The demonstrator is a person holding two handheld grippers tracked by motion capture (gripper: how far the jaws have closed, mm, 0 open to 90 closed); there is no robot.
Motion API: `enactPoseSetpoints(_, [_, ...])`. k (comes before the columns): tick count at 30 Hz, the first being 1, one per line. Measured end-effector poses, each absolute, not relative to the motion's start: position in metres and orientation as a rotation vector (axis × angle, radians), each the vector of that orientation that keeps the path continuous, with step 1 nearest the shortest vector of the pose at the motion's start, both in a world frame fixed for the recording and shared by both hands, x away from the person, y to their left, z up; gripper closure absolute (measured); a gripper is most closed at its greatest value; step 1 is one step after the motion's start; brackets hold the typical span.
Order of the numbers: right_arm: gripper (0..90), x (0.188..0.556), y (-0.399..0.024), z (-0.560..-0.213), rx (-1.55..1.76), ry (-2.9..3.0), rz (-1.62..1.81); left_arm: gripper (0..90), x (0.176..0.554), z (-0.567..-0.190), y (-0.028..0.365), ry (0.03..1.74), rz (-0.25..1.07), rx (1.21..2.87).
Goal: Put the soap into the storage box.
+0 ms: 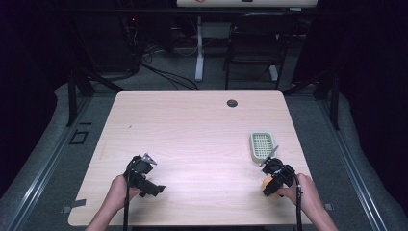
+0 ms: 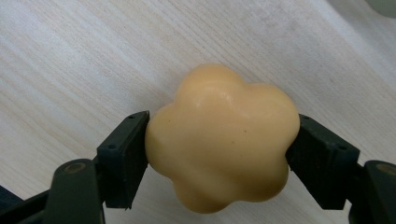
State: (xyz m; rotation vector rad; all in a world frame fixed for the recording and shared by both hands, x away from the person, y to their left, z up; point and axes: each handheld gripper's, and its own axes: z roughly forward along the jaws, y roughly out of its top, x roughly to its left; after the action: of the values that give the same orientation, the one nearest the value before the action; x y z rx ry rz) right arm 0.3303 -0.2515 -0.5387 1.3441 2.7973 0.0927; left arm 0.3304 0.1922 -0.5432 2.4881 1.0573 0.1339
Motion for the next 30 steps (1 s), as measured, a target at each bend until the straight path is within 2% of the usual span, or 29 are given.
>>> enactPoseSetpoints(30, [26.5,0.3302,-0.2551,-0.5412,1.382,2.811,0.111,0.0,0.3302,-0.5434,0.1917,1.052,0.127,2.487])
